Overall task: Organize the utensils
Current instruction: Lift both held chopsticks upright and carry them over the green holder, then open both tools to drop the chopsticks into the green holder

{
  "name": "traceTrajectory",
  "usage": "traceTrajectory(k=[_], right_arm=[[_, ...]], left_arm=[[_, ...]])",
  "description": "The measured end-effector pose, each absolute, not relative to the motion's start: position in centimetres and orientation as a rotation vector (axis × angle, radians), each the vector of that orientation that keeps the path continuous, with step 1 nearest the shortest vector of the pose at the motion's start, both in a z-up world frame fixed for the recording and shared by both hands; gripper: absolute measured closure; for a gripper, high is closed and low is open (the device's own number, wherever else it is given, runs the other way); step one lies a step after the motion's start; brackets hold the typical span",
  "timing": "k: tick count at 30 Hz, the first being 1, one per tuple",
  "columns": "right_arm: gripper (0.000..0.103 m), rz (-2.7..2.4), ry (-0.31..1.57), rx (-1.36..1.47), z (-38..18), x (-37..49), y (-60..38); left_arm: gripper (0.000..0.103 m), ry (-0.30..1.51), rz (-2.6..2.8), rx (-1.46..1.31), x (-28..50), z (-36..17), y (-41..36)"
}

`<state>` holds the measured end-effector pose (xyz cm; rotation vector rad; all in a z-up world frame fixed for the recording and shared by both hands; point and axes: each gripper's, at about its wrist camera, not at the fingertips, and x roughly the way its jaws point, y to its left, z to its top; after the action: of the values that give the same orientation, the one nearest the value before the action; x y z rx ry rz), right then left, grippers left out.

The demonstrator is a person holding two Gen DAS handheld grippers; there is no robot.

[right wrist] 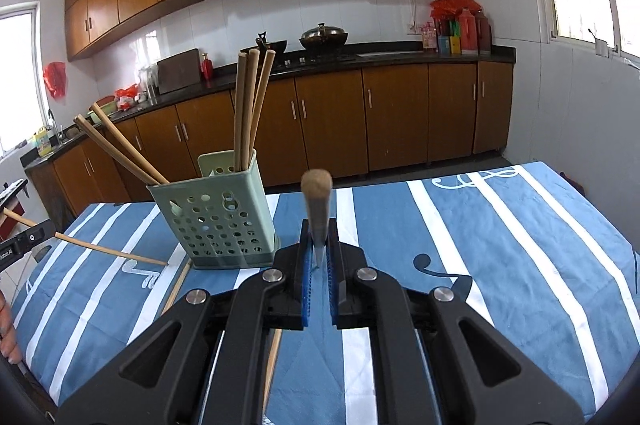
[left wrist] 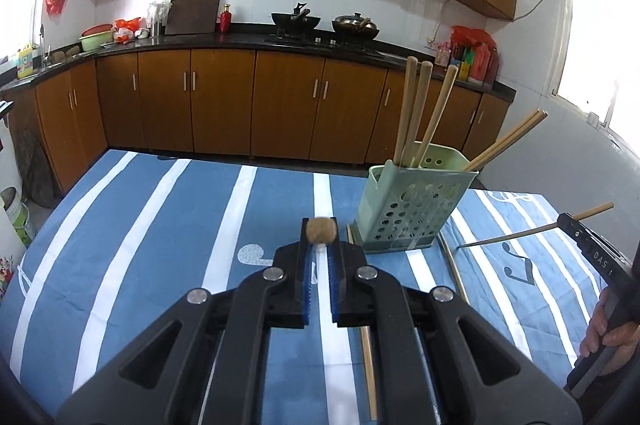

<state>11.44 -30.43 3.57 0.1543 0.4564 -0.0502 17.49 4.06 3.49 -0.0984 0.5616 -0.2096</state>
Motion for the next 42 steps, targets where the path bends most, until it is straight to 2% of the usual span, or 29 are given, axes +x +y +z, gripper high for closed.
traceTrajectory(k=[6,11,19,27,32,42], right_arm=[[0.096,-0.049,0.416,0.155,4.8,11.1,-30.5],[0.096,0.011,0.318,0.200,8.7,10.2,-30.8],[0.096,0.125,0.169,0.244,14.9,9.5,-29.9],[0.096,0.141,0.129,0.223,15.6,12.2,-28.0],[0.096,0.126,0.179,0.175,14.6,15.1,-26.6],[0.095,0.134,0.306,0.174,11.8,18.0,-25.6]], left_arm=[[0.095,0.548,-0.230,-0.099,17.2,4.4,4.0],[0.095,0.503,-0.312,-0.129,16.0,7.6,4.0],[0.095,0.343,-0.393,-0.121,14.3,13.8,1.5],[0.095,0.166,-0.332,-0.158,16.3,17.3,-1.7],[0.095,0.147,-0.289,-0.111,18.5,16.4,-4.0],[0.095,0.285,-0.292,-0.148,23.0,12.4,-4.0]])
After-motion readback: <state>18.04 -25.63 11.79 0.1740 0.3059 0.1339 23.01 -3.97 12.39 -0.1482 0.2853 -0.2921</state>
